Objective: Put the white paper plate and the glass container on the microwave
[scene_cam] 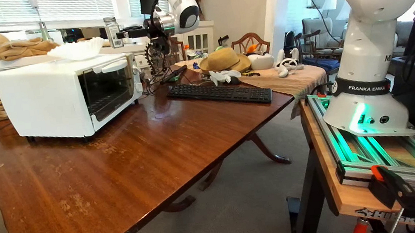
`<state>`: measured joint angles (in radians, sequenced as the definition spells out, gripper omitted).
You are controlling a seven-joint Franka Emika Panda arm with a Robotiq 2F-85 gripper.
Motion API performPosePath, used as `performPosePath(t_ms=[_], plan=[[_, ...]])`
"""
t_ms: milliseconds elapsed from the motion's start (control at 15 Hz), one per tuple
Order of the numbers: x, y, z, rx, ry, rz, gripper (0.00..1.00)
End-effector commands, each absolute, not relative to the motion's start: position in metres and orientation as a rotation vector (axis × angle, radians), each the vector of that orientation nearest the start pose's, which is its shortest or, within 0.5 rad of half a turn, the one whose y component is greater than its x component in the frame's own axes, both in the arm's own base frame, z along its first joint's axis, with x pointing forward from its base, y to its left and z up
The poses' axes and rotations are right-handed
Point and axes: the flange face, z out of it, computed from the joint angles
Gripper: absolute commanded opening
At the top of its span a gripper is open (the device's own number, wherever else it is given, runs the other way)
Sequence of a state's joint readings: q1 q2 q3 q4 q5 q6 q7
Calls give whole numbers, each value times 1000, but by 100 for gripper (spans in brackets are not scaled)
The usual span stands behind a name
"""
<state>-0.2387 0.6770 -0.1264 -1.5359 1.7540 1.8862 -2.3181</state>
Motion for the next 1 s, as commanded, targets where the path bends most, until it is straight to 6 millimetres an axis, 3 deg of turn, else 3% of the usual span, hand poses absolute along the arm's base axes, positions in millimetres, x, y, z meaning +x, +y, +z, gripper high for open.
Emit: performPosePath(t_ms=[0,933], plan=[[728,-170,296,-1784,-949,-1638,24],[770,-151,280,-1739,-808,-1519,24]])
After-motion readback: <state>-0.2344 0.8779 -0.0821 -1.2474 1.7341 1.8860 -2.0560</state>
